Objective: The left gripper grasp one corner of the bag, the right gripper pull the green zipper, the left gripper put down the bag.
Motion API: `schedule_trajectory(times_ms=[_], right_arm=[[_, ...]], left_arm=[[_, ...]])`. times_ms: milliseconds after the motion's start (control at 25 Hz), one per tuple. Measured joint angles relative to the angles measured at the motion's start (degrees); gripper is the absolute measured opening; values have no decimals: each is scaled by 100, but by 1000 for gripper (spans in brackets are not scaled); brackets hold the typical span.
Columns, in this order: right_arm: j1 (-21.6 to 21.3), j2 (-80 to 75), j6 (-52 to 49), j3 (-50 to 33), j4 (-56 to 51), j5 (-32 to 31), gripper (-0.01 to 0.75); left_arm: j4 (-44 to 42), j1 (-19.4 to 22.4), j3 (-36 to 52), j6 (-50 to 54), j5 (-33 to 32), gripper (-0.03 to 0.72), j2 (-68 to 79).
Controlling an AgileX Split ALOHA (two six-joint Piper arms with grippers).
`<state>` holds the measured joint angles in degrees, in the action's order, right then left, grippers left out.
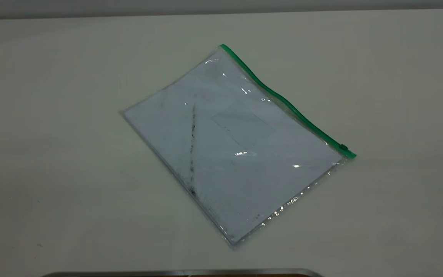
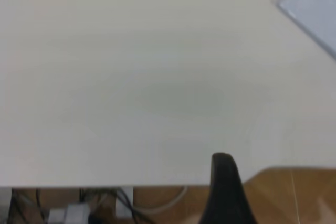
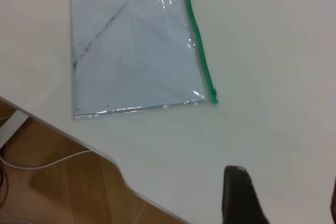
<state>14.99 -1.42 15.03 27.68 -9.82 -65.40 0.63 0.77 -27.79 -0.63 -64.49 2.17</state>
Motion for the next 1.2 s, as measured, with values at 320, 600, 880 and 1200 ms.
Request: schedule_trajectory(times_ms=[320,600,880,1200], right_arm=[[0,0,0,0,0,0,449],[-10,35,0,0,0,0,449],[-1177,238,0,0,-6,0,449],[-1849,238,-187,0,49,0,449]], left_arm=[[0,17,0,0,-50,588,-327],[0,17,0,0,-54,588,-327],[0,17,0,0,-56,588,-327],[0,17,0,0,-63,588,-327]])
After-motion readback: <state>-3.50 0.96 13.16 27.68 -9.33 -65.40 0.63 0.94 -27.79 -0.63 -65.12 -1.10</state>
